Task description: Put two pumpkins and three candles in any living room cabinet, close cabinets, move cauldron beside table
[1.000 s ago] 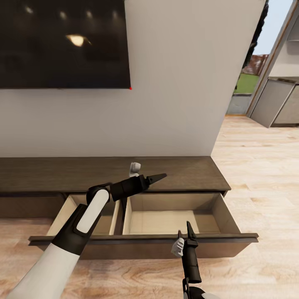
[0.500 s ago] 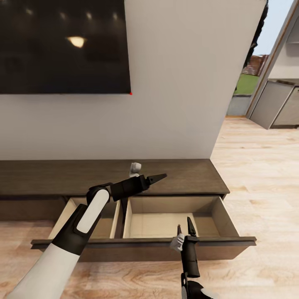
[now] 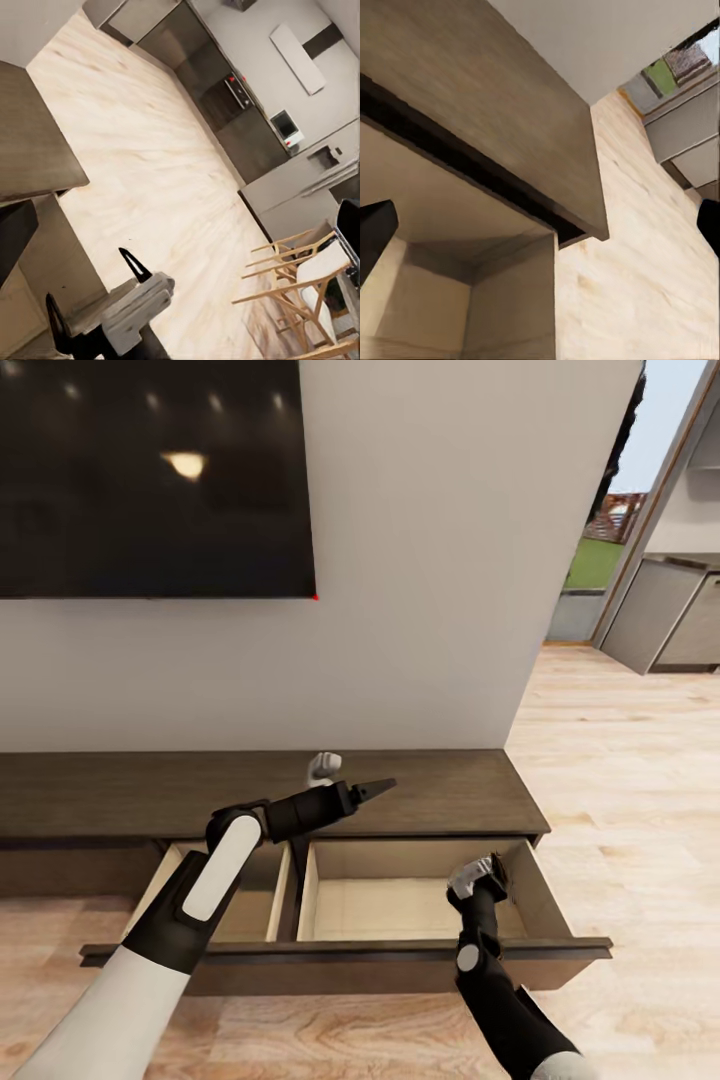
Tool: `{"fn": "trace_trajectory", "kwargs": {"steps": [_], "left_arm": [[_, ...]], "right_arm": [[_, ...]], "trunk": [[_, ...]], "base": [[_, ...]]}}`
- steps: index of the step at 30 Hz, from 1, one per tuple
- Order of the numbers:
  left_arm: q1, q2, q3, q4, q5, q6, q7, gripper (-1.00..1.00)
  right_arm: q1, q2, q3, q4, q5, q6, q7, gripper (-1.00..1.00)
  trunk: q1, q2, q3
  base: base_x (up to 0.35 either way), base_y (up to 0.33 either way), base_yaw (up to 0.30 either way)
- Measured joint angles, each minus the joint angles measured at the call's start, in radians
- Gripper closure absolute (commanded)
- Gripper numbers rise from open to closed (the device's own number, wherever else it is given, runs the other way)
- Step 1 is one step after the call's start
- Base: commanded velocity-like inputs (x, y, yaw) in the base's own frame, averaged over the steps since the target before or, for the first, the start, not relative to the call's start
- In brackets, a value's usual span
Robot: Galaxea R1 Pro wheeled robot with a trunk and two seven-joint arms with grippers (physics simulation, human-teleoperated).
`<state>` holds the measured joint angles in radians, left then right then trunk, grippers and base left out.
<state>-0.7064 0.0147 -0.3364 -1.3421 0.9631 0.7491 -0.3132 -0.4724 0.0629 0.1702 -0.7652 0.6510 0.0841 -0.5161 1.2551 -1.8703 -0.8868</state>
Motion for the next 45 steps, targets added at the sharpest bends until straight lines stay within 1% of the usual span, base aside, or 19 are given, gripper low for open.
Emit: {"fn": "trace_trajectory", "kwargs": {"steps": [1,2,5,6,7,9,11,14,16,22,45], "left_arm": [[0.000,0.001,0.000,-0.001,0.000,0.000,0.039,-1.00],[-0.001,0.002,0.000,-0.003,0.000,0.000,0.066,-1.00],[-0.001,0.006,0.000,-0.006,0.000,0.000,0.140,-1.00],[-0.001,0.006,0.000,-0.008,0.000,0.000,0.176,-1.00],[-0.001,0.006,0.000,-0.009,0.000,0.000,0.185,-1.00],[-0.001,0.005,0.000,-0.010,0.001,0.000,0.224,-1.00],[-0.001,0.007,0.000,-0.011,0.001,0.000,0.240,-1.00],[-0.001,0.011,0.001,-0.015,0.001,0.000,0.244,-1.00],[-0.001,0.014,0.002,-0.035,0.001,0.001,0.246,-1.00],[-0.001,0.016,0.002,-0.044,0.001,0.001,0.246,-1.00],[-0.001,0.017,0.003,-0.044,0.000,0.001,0.246,-1.00]], "right_arm": [[0.000,0.001,-0.023,-0.034,-0.019,0.002,0.042,-1.00],[0.001,0.001,-0.036,-0.058,-0.035,0.002,0.058,-1.00],[0.004,0.001,-0.054,-0.116,-0.071,0.002,0.078,-1.00],[0.006,0.002,-0.057,-0.133,-0.080,0.001,0.082,-1.00],[0.007,0.002,-0.058,-0.136,-0.082,0.000,0.083,-1.00],[0.008,0.003,-0.059,-0.145,-0.085,-0.001,0.084,-1.00],[0.009,0.003,-0.059,-0.148,-0.086,-0.001,0.085,-1.00],[0.010,0.003,-0.059,-0.148,-0.086,-0.002,0.085,-1.00],[0.010,0.003,-0.059,-0.148,-0.086,-0.003,0.085,-1.00],[0.012,0.003,-0.059,-0.142,-0.088,-0.003,0.087,-1.00],[0.014,0.003,-0.058,-0.144,-0.088,-0.003,0.088,-1.00]], "trunk": [[-0.004,0.007,0.003],[-0.008,0.014,0.006],[-0.019,0.035,0.016],[-0.023,0.042,0.019],[-0.027,0.049,0.022],[-0.034,0.063,0.028],[-0.042,0.077,0.034],[-0.054,0.098,0.044],[-0.061,0.112,0.050],[-0.084,0.154,0.069],[-0.084,0.154,0.069]], "base": [[0.000,0.000,0.000],[0.000,0.000,0.000],[0.000,0.000,0.046],[0.000,0.000,0.164],[0.000,0.000,0.225],[0.000,0.000,0.262],[0.000,0.000,0.281],[0.000,0.000,0.287],[0.000,0.000,0.289],[0.000,0.000,0.290],[0.000,0.000,0.290]]}}
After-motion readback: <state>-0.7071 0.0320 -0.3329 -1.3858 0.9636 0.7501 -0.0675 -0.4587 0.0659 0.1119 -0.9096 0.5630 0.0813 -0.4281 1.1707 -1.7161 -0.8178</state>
